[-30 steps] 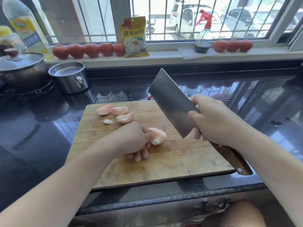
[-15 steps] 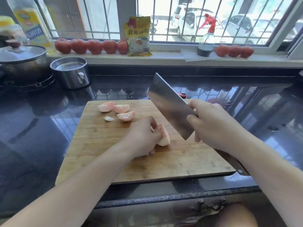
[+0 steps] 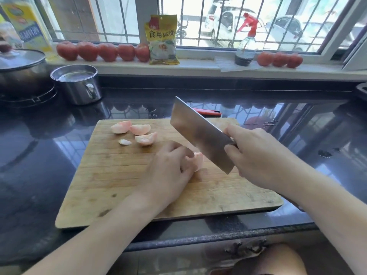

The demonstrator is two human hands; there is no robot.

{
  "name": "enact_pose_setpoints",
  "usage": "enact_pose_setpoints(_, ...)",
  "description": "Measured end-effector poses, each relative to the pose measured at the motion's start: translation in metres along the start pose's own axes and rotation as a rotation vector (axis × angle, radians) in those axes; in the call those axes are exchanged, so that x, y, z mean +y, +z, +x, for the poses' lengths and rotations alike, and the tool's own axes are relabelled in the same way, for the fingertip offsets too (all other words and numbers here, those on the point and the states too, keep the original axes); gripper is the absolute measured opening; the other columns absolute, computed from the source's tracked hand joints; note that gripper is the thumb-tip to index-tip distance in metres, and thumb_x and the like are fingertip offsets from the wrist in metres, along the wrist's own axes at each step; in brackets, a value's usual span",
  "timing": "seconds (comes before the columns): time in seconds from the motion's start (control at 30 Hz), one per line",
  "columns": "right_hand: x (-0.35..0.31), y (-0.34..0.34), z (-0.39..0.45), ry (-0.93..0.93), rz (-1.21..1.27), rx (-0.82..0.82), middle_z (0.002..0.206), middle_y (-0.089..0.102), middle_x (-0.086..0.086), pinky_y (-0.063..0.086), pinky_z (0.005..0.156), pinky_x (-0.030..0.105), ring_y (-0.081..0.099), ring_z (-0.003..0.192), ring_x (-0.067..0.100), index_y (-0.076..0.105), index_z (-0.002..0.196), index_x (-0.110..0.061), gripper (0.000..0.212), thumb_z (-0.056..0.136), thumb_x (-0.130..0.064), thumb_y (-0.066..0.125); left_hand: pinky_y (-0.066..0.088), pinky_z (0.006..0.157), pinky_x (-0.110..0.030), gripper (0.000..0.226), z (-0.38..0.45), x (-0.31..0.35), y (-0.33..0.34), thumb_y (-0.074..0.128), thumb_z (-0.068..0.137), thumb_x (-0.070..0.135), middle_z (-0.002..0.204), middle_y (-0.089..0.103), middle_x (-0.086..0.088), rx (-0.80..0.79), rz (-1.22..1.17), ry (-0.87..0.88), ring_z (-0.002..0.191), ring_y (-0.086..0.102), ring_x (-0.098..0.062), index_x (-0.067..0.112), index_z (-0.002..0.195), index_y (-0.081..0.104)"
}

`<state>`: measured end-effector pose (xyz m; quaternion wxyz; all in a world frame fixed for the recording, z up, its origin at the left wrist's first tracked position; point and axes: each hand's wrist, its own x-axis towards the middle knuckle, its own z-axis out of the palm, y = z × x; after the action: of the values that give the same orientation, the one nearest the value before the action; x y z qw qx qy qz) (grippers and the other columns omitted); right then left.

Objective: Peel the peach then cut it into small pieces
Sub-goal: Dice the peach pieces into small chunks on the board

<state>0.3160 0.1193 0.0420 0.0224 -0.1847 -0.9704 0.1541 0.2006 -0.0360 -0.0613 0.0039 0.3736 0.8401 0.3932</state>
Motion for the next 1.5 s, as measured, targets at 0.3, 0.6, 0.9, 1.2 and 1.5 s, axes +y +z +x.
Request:
enact_pose_setpoints(0.3, -0.011, 0.009, -0.012, 0.05, 0.002, -0.04, 0.078, 0.057, 0.003, 0.054, 0.064, 0.04, 0.063, 0.072, 0.027, 0.049, 0.093, -0.021, 0.012, 0.099, -0.021, 0.038, 0.045, 0.077, -0.029, 0.024, -0.001, -0.003, 0.015, 0.077, 0.083, 0.034, 0.097, 0.054, 0.011, 0.174, 0.017, -0.011, 0.084, 0.059, -0.016, 0.017, 0.095, 0.066)
enact_pose_setpoints(0.6, -0.016, 0.008, -0.02, 0.062, -0.12, -0.063, 0.081, 0.053, 0.002, 0.046, 0.06, 0.038, 0.056, 0.07, 0.022, 0.039, 0.085, -0.024, 0.017, 0.101, -0.023, 0.036, 0.048, 0.078, -0.022, 0.024, -0.003, -0.011, 0.014, 0.084, 0.081, 0.027, 0.095, 0.056, 0.013, 0.159, -0.052, 0.001, 0.08, 0.06, -0.008, 0.022, 0.093, 0.064)
enact_pose_setpoints(0.9, -0.025, 0.018, -0.009, 0.054, -0.192, -0.113, 0.077, 0.042, -0.001, 0.044, 0.063, 0.04, 0.045, 0.068, 0.023, 0.036, 0.096, -0.027, 0.012, 0.097, -0.019, 0.046, 0.051, 0.077, -0.027, 0.026, -0.001, -0.012, 0.011, 0.088, 0.079, 0.029, 0.091, 0.063, 0.011, 0.152, -0.119, -0.067, 0.078, 0.06, -0.004, 0.021, 0.089, 0.065)
enact_pose_setpoints(1.2, -0.012, 0.026, 0.01, 0.096, -0.006, -0.087, 0.088, 0.06, 0.004, 0.051, 0.053, 0.032, 0.062, 0.068, 0.02, 0.05, 0.092, -0.024, 0.011, 0.097, -0.016, 0.046, 0.049, 0.086, -0.018, 0.024, 0.002, -0.01, 0.003, 0.083, 0.08, 0.018, 0.094, 0.063, 0.009, 0.116, -0.126, -0.117, 0.088, 0.064, -0.012, 0.022, 0.088, 0.06)
enact_pose_setpoints(1.5, 0.009, -0.021, 0.032, 0.149, 0.377, 0.131, 0.062, 0.07, 0.017, 0.048, 0.048, 0.029, 0.06, 0.04, 0.018, 0.062, 0.104, -0.017, 0.019, 0.095, -0.006, 0.05, 0.045, 0.082, -0.023, 0.013, -0.005, -0.058, -0.095, 0.073, 0.093, 0.025, 0.117, 0.067, 0.011, -0.026, 0.095, -0.371, 0.098, 0.061, -0.006, 0.028, 0.104, 0.067)
